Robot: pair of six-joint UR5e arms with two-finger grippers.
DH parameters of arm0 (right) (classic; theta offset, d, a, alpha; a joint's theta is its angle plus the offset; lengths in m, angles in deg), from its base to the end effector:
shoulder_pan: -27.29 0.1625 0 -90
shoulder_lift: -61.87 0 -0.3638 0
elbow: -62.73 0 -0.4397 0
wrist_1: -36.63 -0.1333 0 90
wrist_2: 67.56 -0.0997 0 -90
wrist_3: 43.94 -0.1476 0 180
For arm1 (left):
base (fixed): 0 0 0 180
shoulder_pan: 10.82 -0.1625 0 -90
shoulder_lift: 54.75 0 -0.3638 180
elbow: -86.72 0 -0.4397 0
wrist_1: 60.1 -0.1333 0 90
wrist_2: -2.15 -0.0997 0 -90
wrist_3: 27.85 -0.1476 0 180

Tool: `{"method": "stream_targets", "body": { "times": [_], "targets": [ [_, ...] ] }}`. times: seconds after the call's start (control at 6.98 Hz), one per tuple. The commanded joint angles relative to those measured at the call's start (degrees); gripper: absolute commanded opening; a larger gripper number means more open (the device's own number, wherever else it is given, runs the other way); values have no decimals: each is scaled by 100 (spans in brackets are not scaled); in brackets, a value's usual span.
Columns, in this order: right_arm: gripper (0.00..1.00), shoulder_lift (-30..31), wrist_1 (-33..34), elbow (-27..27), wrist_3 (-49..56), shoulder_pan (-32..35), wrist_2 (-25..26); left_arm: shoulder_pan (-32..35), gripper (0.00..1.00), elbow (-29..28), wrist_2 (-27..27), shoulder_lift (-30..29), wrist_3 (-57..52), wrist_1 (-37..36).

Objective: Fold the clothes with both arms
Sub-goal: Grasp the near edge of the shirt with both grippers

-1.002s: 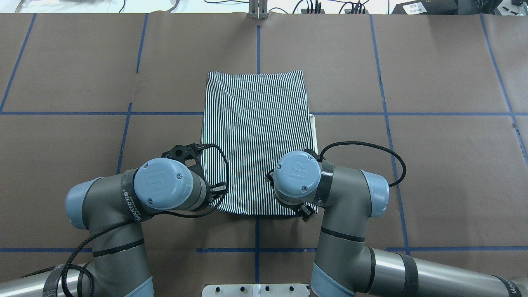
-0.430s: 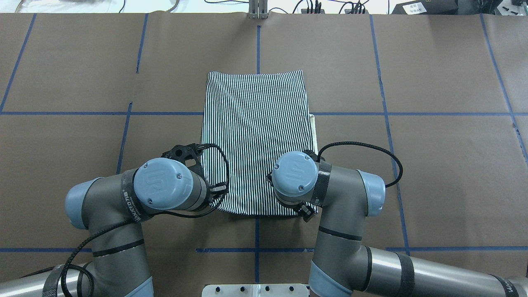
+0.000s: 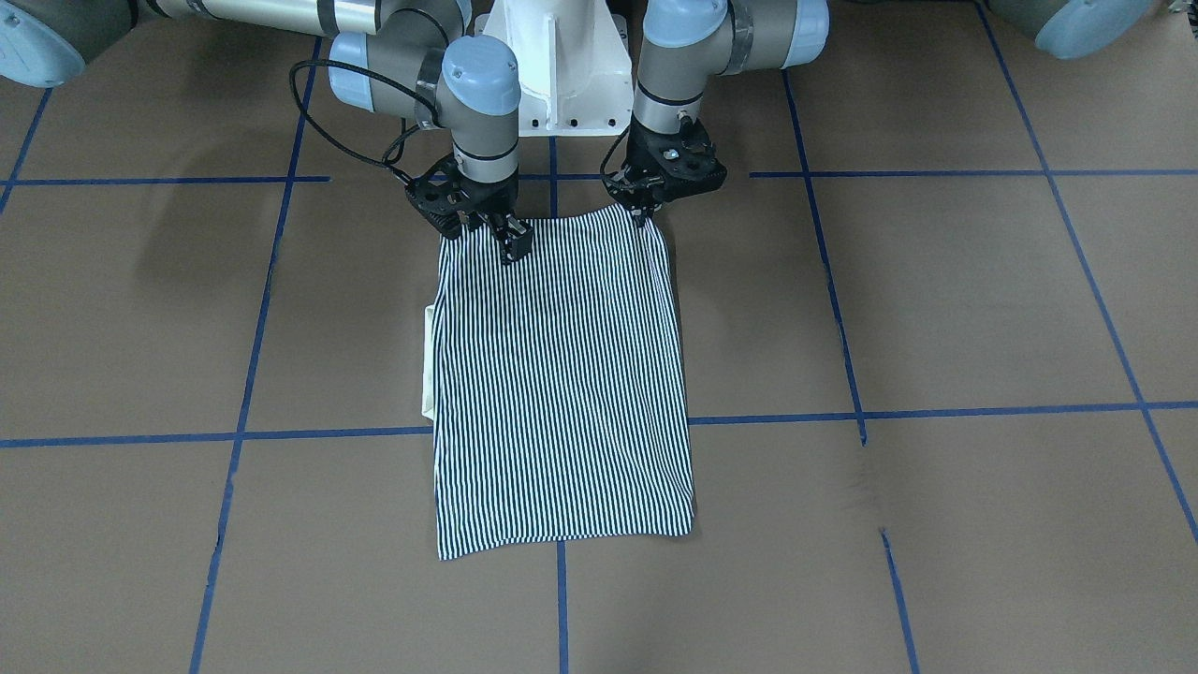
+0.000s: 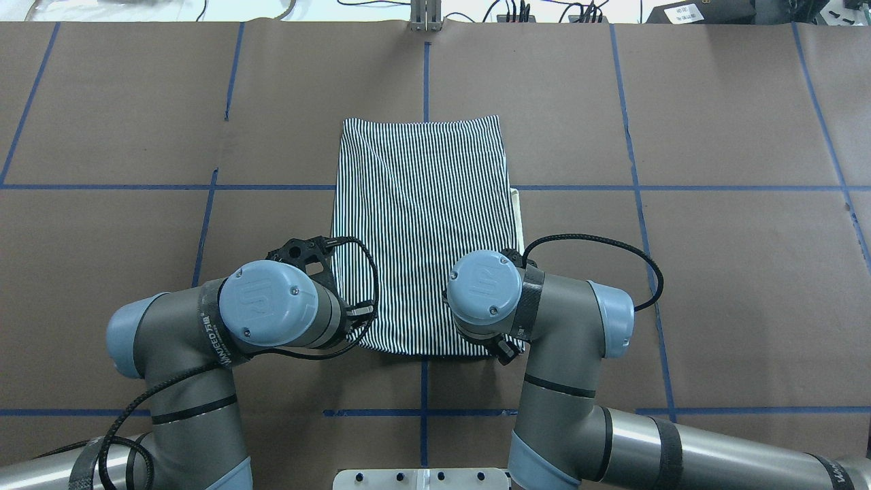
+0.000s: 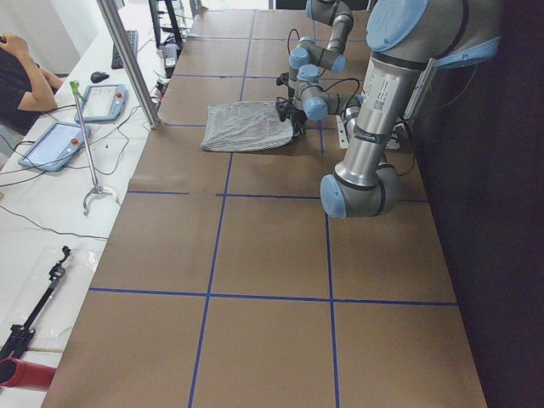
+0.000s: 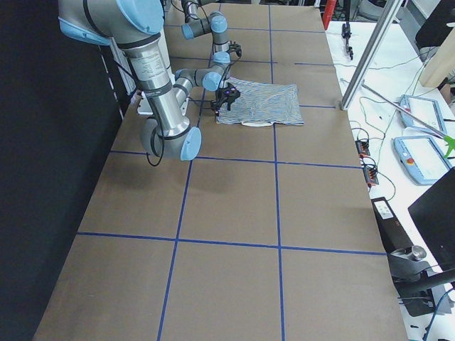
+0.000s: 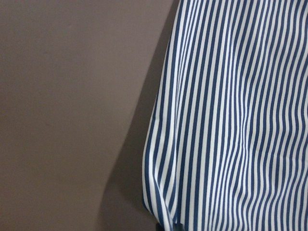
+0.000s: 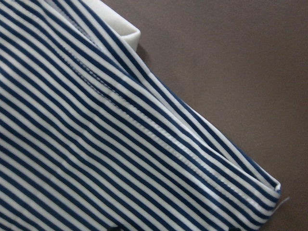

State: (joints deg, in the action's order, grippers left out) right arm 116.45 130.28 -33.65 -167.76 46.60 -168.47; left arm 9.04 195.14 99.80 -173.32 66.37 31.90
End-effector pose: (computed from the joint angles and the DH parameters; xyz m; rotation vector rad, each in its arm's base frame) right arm -0.6320 -0.3331 0.2183 -0.2737 -0.6546 0.8261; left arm 0.5725 -0.3276 0.1812 -0.0080 0.8671 -0.3367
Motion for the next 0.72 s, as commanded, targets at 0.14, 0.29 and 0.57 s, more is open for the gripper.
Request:
{"method": "stream_targets", "body": {
  "times": [0.14,0.29,0.57],
  "targets": [
    [0,-35,92,-4,33,-6,-8,0,0,12,0,0,0,-7],
    [0,-35,83,-4,42,-6,-8,0,0,12,0,0,0,-7],
    [0,-122,83,-65,16,-6,18,0,0,21,0,-9,0,-7]
  ]
}}
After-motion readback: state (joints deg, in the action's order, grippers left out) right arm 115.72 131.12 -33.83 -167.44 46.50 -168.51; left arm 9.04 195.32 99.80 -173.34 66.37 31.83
